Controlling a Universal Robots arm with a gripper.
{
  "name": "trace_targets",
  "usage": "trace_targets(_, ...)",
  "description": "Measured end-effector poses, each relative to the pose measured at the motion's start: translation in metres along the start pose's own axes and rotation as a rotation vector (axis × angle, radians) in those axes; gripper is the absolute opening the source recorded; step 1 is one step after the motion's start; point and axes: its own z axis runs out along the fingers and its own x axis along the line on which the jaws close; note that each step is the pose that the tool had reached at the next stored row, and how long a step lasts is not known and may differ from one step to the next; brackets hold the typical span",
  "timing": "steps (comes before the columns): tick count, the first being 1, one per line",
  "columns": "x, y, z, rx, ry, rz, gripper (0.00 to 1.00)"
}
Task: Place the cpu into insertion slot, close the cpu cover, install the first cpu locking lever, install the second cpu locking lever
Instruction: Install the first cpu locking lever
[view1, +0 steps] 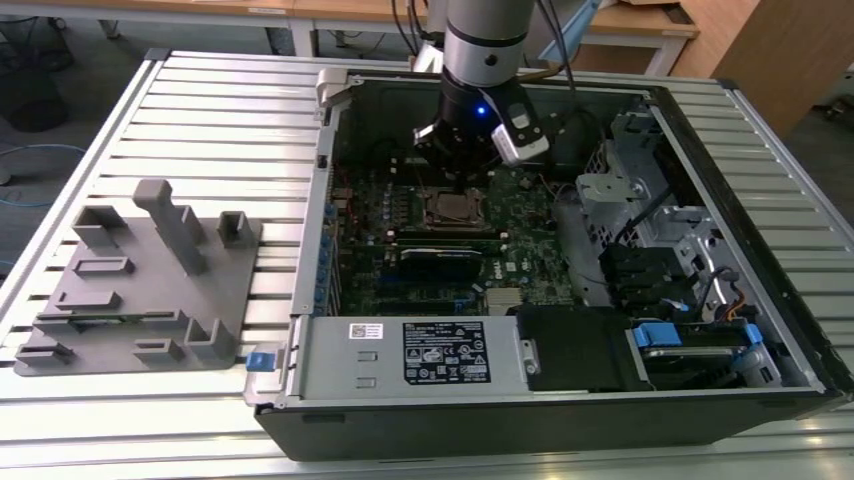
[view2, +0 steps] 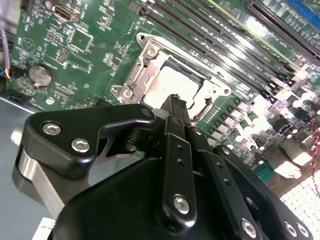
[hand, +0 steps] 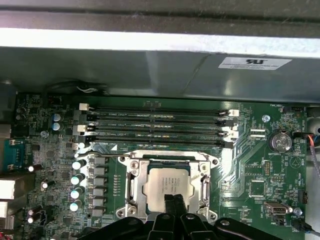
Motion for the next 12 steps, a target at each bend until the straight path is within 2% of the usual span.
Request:
trace_targets(4, 0.0098, 0.0001, 0.0002, 0.0000, -0.0022, 0.000, 0.11)
trace_targets(12, 0.0114, 0.0000, 0.0005, 0.0011, -0.0022, 0.000, 0.11)
